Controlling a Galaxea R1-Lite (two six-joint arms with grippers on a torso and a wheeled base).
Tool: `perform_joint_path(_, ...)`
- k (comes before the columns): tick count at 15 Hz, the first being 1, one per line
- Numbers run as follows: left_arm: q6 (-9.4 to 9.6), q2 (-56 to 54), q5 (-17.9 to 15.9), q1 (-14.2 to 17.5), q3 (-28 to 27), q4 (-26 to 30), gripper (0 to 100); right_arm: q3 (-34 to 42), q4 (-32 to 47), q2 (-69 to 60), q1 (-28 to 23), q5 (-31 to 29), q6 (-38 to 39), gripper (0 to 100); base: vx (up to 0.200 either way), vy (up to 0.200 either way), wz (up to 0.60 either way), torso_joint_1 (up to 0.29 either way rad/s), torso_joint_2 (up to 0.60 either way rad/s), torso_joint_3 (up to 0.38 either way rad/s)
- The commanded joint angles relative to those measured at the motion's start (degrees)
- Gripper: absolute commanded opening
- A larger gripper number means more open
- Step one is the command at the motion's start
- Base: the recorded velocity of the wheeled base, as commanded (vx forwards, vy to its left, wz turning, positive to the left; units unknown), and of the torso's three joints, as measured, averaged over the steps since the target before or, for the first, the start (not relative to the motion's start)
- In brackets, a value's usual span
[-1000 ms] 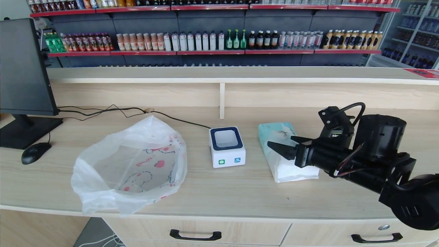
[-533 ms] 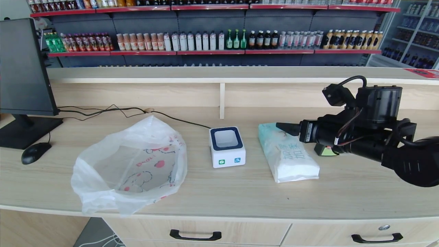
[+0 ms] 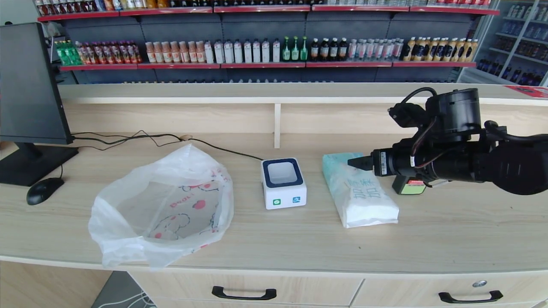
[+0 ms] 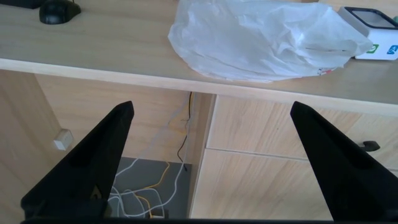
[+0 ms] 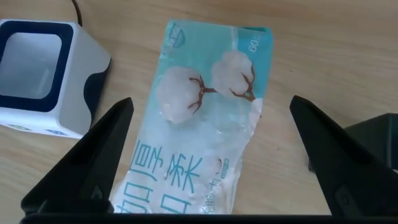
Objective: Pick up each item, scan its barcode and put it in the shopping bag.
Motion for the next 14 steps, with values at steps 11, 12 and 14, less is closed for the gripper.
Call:
perform_joint_path(11,-0.12,-0.02,0.11,0.01,0.00,-0.02,100,0.52,4.38,4.91,1.89,-0.25,-0.53,100,0.000,0.000,0.00,0.000,0.00,0.000)
perform_joint_path(12,-0.12,-0.02,0.11,0.01,0.00,-0.02,100,0.43,4.65,5.09,2.06,-0.25,-0.53,100,0.000,0.000,0.00,0.000,0.00,0.000)
perform_joint_path(14,-0.12,-0.02,0.11,0.01,0.00,-0.02,100,0.79,4.82,5.97,2.06,-0.95,-0.62,100,0.000,0.000,0.00,0.000,0.00,0.000)
